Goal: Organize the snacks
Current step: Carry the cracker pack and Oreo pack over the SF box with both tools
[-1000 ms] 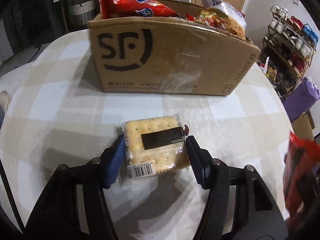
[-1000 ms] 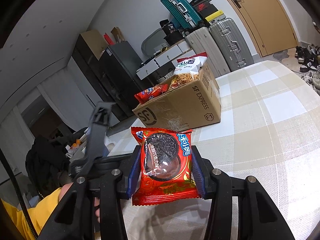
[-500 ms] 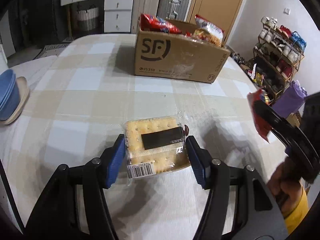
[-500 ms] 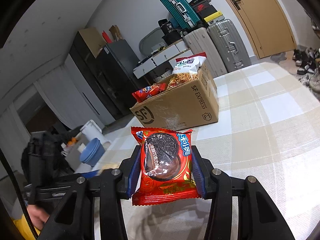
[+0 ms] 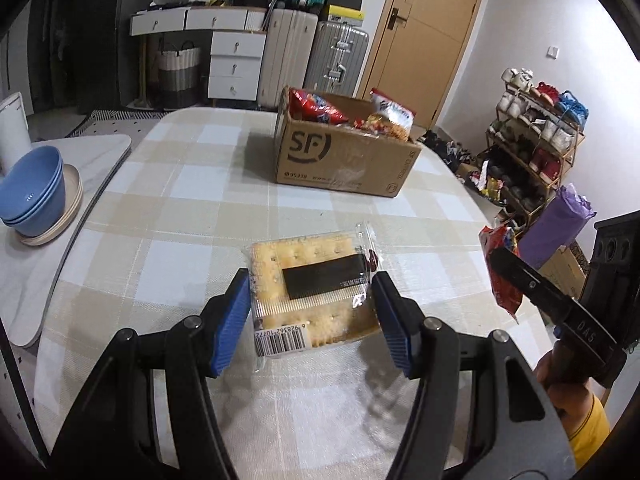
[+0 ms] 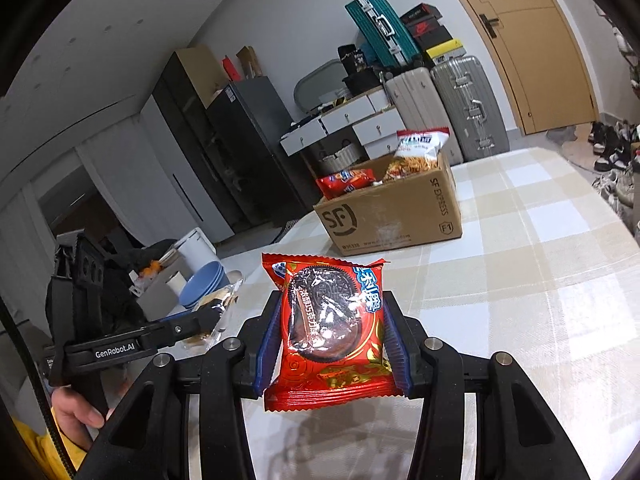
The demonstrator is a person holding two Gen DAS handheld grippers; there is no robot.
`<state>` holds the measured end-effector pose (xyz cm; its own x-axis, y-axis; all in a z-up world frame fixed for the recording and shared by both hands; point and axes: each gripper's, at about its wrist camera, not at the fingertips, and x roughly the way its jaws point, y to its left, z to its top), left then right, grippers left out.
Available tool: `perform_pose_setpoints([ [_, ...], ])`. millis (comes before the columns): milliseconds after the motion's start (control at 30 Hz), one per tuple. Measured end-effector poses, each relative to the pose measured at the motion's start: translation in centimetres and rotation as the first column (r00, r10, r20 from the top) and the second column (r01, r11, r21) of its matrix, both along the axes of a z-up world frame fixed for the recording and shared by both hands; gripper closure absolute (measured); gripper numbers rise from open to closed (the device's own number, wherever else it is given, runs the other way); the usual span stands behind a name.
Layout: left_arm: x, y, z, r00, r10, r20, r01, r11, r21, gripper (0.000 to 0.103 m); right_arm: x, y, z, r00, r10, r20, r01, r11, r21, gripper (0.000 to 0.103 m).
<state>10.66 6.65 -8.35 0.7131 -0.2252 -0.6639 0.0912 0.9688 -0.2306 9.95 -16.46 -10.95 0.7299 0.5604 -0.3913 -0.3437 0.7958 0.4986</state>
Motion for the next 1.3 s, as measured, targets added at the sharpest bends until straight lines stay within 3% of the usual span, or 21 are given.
perform_pose_setpoints([
  [300, -1.6, 1.0, 2.9, 0.997, -0.031, 0.077, 0.033, 0.999, -0.024, 0.045, -0.4, 0.6, 4.7, 0.998, -0.001, 0.059, 0.004, 0.999, -0.036, 0.056],
  [533, 0.1, 3.1, 6.2, 0.994, -0.046, 0.099, 0.05, 0.998, -0.039, 0.045, 4.0, 1.3, 9.7, 0.993, 0.073, 0.091, -0.062, 0.991, -0.12, 0.056],
  [767, 6.3, 4.1, 10.3, 0.989, -0.037, 0.14, 0.04, 0.999, -0.013, 0.045, 12.5, 2.1, 14.1, 0.992, 0.096, 0.087, -0.079, 0.982, -0.174, 0.056],
  [900, 11.8, 4.1, 12.4, 0.989, -0.041, 0.143, 0.045, 0.999, -0.029, 0.045, 18.5, 2.9, 15.5, 0.993, 0.101, 0.054, -0.088, 0.973, -0.215, 0.056],
  [1067, 17.3, 3.2, 14.7, 0.978, -0.046, 0.201, 0.049, 0.999, -0.012, 0.045, 25.5, 3.6, 15.9, 0.995, 0.102, 0.006, -0.097, 0.965, -0.244, 0.056],
  [1233, 24.8, 3.0, 15.3, 0.985, -0.092, 0.148, 0.104, 0.992, -0.076, 0.045, 32.5, 3.3, 14.7, 0.991, 0.087, -0.104, -0.107, 0.972, -0.21, 0.056],
  [1300, 27.7, 2.0, 15.0, 0.984, -0.132, 0.122, 0.139, 0.989, -0.05, 0.045, 35.1, 3.2, 13.7, 0.984, 0.092, -0.152, -0.119, 0.977, -0.179, 0.056],
])
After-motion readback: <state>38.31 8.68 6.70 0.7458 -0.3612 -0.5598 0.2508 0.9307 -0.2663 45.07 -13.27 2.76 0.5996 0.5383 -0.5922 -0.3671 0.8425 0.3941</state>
